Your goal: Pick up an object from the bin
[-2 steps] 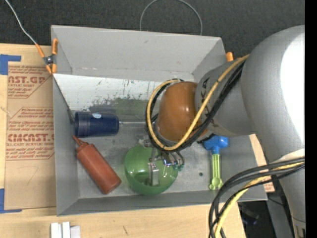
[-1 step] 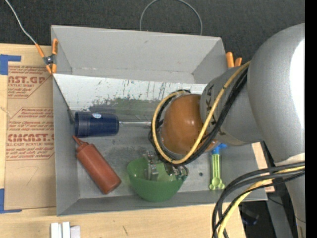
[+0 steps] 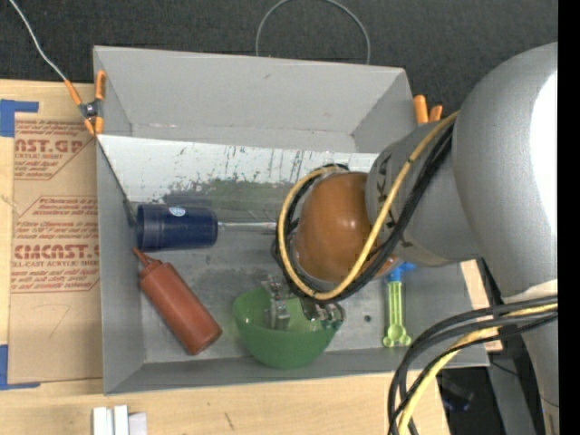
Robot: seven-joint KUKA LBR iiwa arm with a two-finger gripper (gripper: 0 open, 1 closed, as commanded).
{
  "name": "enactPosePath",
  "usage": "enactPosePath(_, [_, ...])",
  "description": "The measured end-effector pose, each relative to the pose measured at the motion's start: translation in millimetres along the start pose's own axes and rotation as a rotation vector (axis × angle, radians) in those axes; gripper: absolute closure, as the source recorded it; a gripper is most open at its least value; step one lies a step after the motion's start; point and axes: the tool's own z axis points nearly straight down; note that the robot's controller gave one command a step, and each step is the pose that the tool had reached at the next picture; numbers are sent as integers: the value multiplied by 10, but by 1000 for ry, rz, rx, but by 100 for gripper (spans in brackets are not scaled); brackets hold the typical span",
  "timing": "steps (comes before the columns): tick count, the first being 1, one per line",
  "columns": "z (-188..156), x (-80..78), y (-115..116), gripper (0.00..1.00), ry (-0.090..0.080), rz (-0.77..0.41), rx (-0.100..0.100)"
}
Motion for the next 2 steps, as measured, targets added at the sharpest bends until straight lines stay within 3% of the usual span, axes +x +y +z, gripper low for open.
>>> enactPosePath(1, [-707, -28, -9, 100, 6, -17, 0])
enactPosePath(2, [-1298, -134, -75, 100, -10, 2, 0])
